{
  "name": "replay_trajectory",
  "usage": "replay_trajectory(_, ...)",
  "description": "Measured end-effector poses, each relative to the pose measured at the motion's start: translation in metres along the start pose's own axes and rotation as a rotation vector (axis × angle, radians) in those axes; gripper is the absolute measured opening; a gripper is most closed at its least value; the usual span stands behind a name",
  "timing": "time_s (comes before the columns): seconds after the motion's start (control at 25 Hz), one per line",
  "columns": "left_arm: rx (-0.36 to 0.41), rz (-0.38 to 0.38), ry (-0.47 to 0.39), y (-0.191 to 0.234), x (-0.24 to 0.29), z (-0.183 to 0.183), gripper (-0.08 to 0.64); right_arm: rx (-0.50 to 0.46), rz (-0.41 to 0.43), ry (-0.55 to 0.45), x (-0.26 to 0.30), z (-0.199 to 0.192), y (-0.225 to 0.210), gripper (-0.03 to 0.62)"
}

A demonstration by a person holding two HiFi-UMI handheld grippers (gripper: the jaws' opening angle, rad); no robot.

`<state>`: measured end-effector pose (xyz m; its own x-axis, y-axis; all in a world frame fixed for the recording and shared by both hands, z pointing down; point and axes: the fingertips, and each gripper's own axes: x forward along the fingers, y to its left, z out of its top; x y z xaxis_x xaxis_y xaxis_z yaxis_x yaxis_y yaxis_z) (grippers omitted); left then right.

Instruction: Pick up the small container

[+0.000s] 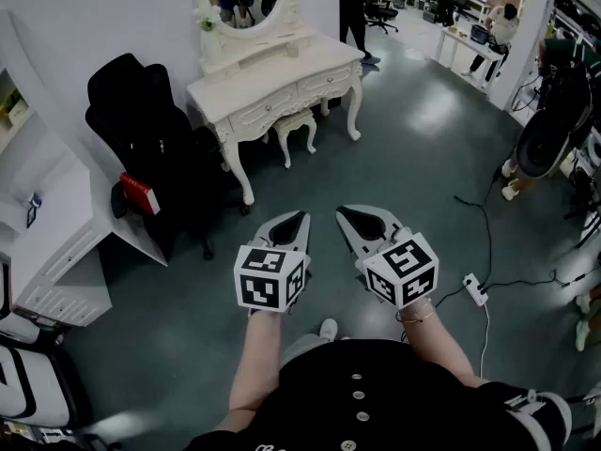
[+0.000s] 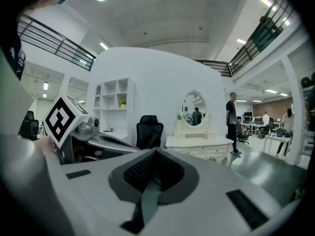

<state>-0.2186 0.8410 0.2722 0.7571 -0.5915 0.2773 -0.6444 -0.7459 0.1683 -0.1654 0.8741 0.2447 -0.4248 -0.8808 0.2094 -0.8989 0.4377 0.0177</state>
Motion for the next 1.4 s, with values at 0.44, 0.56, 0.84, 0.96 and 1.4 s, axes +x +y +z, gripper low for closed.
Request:
replay_trajectory(0.44,-0.074,-0.069,0.016,-0.017,0.02,-0.014,0.012,-0.002,0.035,0.04,-0.003,-0.018,-0.001,0.0)
replay_trajectory(0.56,-0.034,-0.076,0.005,-0.019,0.028,-0.007,0.012,0.018,0.027,0.027,-0.002,-0.015,-0.01,0.0)
replay_trajectory(0.84,0.075,-0.055,0.008,-0.011,0.051,0.0,0.012,0.054,0.0,-0.046,0.011,-0.005,-0.042,0.002)
replay_trajectory(0.96,0.064,-0.044,-0.006,-0.002,0.062,0.007,0.012,0.045,-0.026,-0.044,0.021,-0.004,-0.056,0.002)
replay_trajectory(1.4,0.038,-0.075,-0.012,0.029,0.108,0.015,0.012,0.056,-0.048,-0.047,0.062,-0.004,-0.092,0.188)
